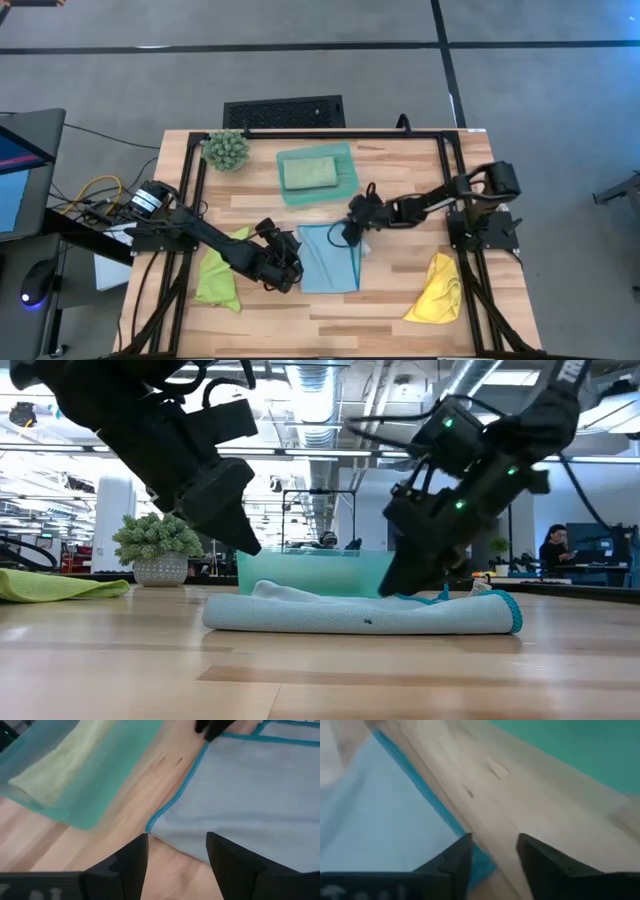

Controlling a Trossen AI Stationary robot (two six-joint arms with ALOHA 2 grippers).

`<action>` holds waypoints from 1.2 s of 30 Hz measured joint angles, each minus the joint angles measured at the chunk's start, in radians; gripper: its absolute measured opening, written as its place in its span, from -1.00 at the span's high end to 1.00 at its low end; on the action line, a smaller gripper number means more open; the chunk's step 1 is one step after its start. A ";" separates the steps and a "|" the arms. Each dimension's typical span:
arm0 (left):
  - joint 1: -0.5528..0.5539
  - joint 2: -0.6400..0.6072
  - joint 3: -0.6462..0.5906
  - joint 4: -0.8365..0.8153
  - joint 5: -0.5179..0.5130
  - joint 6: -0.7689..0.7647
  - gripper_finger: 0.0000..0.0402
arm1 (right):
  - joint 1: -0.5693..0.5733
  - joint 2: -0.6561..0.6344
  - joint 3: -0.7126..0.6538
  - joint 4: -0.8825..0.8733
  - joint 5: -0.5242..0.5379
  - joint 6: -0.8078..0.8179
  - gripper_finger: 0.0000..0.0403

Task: Fold microfiber towels
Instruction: Fold the blue towel

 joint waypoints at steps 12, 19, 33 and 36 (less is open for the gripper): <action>0.010 0.000 0.000 0.003 -0.054 -0.028 0.16 | 0.007 0.039 0.004 0.041 -0.017 -0.049 0.10; 0.011 0.001 0.000 0.005 -0.141 -0.049 0.15 | 0.046 0.034 0.002 0.030 0.027 -0.117 0.73; 0.071 0.001 -0.110 0.237 -0.069 -0.056 -0.32 | 0.107 0.014 0.000 0.007 0.058 -0.154 0.95; 0.095 0.001 -0.202 0.431 -0.028 -0.018 -0.33 | 0.139 -0.032 -0.003 -0.034 0.091 -0.174 0.97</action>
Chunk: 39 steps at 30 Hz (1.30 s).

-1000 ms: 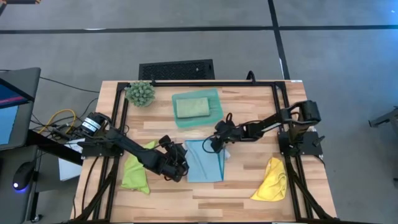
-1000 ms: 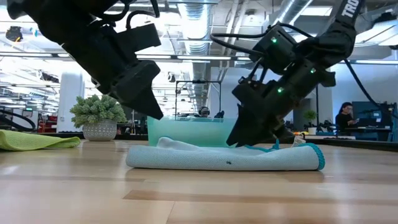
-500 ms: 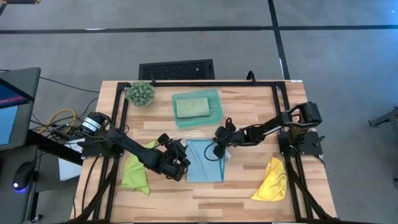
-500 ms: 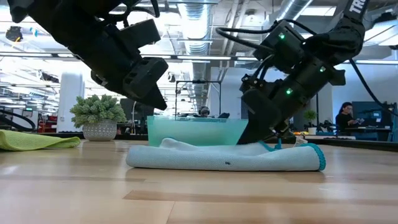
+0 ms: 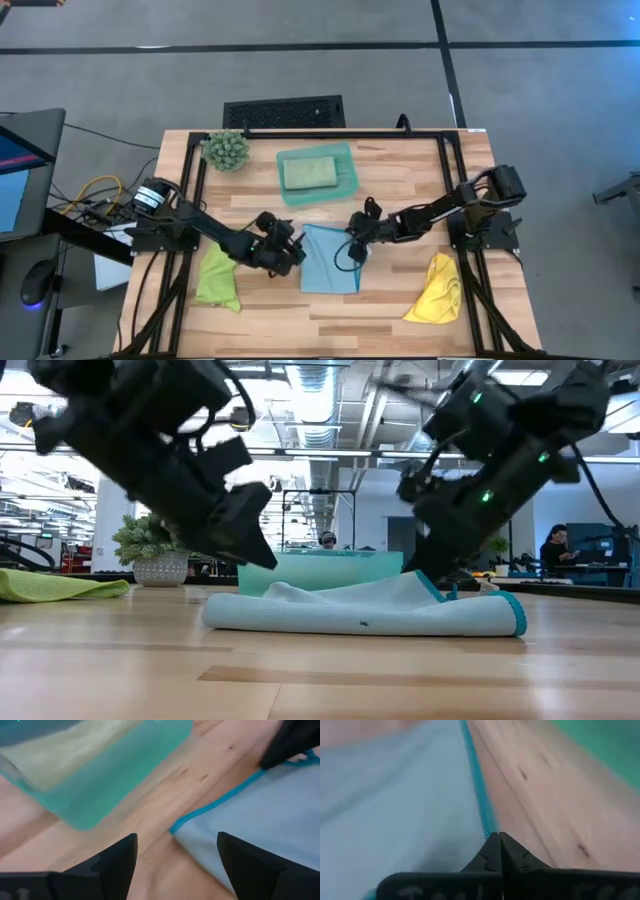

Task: Fold microfiber towels
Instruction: Fold the blue towel

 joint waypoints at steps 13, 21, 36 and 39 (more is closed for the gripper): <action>0.060 0.000 -0.192 0.507 0.191 0.170 -0.17 | 0.098 -0.154 0.004 -0.028 0.100 0.012 0.97; 0.095 0.000 -0.194 0.495 0.261 0.111 0.03 | 0.050 -0.091 0.004 -0.051 0.091 0.045 0.69; 0.125 0.118 -0.193 0.666 0.313 0.109 0.48 | -0.028 -0.058 0.005 -0.129 0.065 0.190 0.21; 0.125 0.118 -0.192 0.666 0.316 0.114 0.59 | -0.047 -0.059 0.006 -0.115 0.067 0.216 0.07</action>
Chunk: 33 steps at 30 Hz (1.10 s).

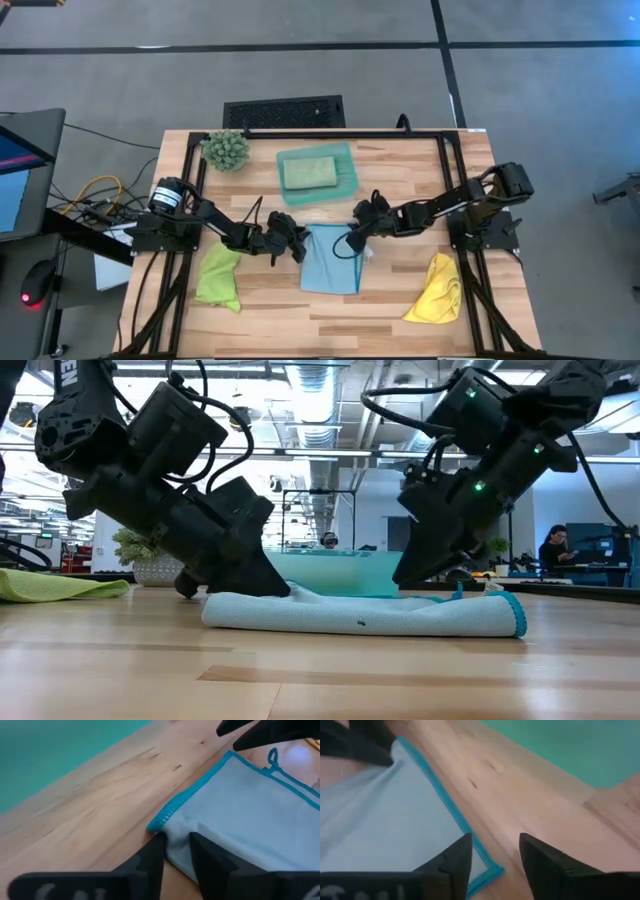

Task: Fold microfiber towels
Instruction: Fold the blue towel

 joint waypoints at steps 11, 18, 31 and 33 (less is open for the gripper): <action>-0.021 0.001 0.035 0.007 -0.006 0.134 0.98 | -0.013 0.094 0.003 0.040 -0.029 0.059 0.09; -0.036 0.001 0.047 0.003 -0.035 0.177 0.97 | -0.013 0.036 0.003 -0.020 -0.113 0.018 0.35; -0.041 0.001 0.048 0.003 -0.036 0.208 0.99 | 0.022 0.011 0.002 -0.058 -0.179 0.018 0.13; -0.042 0.001 0.048 0.003 -0.036 0.212 0.99 | 0.021 0.015 0.002 -0.048 -0.169 0.003 0.10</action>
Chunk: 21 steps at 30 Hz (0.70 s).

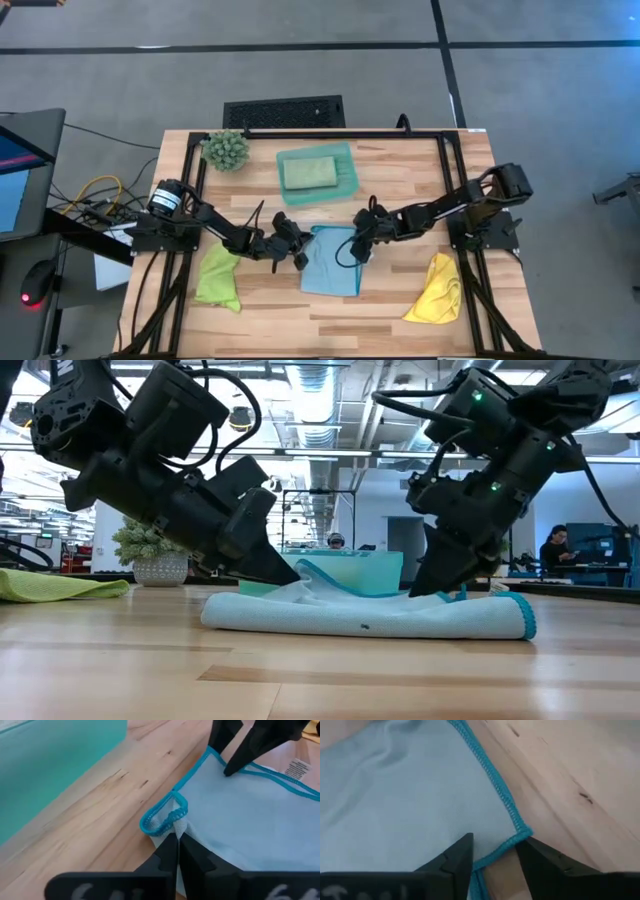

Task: Fold microfiber towels
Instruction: Fold the blue towel

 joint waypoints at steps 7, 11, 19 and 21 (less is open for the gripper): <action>0.000 0.000 0.000 0.000 0.000 0.011 1.00 | -0.003 0.003 -0.001 0.046 0.016 -0.055 0.64; -0.002 0.000 0.000 0.008 -0.001 0.015 1.00 | 0.009 0.000 -0.001 0.044 0.015 -0.103 0.93; -0.084 -0.080 0.030 0.108 0.086 0.255 1.00 | 0.144 -0.137 0.060 -0.018 0.016 -0.134 0.95; -0.115 -0.117 0.056 0.096 0.166 0.293 1.00 | 0.224 -0.185 0.077 -0.058 0.016 -0.136 0.96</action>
